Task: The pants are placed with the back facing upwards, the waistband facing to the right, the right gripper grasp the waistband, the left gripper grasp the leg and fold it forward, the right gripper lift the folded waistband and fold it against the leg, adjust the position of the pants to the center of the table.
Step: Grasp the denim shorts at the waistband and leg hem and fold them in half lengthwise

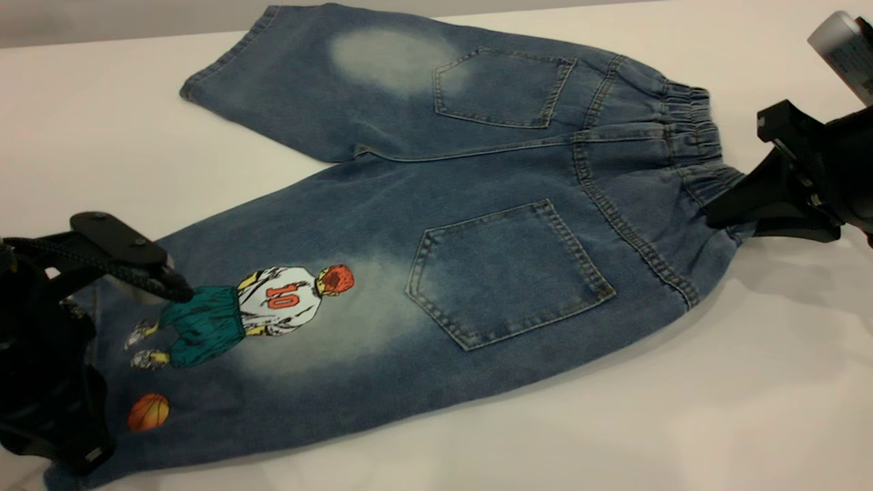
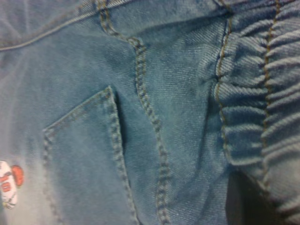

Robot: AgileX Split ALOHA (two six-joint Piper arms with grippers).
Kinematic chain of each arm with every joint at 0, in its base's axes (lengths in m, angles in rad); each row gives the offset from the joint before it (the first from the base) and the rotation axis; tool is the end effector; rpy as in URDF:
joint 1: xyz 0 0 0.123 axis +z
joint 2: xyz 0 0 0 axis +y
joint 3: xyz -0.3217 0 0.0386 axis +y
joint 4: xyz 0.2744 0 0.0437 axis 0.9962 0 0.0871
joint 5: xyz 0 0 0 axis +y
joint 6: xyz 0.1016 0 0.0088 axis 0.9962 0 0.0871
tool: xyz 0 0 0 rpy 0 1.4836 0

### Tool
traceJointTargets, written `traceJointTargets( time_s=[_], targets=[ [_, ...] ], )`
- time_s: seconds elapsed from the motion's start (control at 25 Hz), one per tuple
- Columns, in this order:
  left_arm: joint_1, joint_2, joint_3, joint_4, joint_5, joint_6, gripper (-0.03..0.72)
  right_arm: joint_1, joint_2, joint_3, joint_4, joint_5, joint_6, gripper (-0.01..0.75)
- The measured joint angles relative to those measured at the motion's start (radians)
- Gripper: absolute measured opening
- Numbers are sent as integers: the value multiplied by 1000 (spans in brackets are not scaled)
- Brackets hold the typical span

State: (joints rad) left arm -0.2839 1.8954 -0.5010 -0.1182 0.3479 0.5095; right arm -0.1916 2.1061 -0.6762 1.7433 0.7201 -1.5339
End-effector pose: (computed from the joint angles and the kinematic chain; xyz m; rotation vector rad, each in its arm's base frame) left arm 0.2119 -0.0661 0.0516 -1.0217 -2.8857 0.0686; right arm 0.3147 0.0065 0.0425 0.4137 2.6014 0.9875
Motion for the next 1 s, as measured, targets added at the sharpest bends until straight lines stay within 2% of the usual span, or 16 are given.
traceJointTargets(
  time_s=[0.08,0.36,0.72,1.0],
  targets=[
    [0,-10,0,-1,11,0,29,0,-11,0,0,9,-1,65],
    [0,-111,0,-3,19,0,25,0,-27,0,0,26,-1,67],
    [2,-363,-21,13,72,0,25,0,-27,0,1,218,7,67],
    [2,-554,-148,199,82,-159,25,0,-27,0,1,402,43,67]
  ],
)
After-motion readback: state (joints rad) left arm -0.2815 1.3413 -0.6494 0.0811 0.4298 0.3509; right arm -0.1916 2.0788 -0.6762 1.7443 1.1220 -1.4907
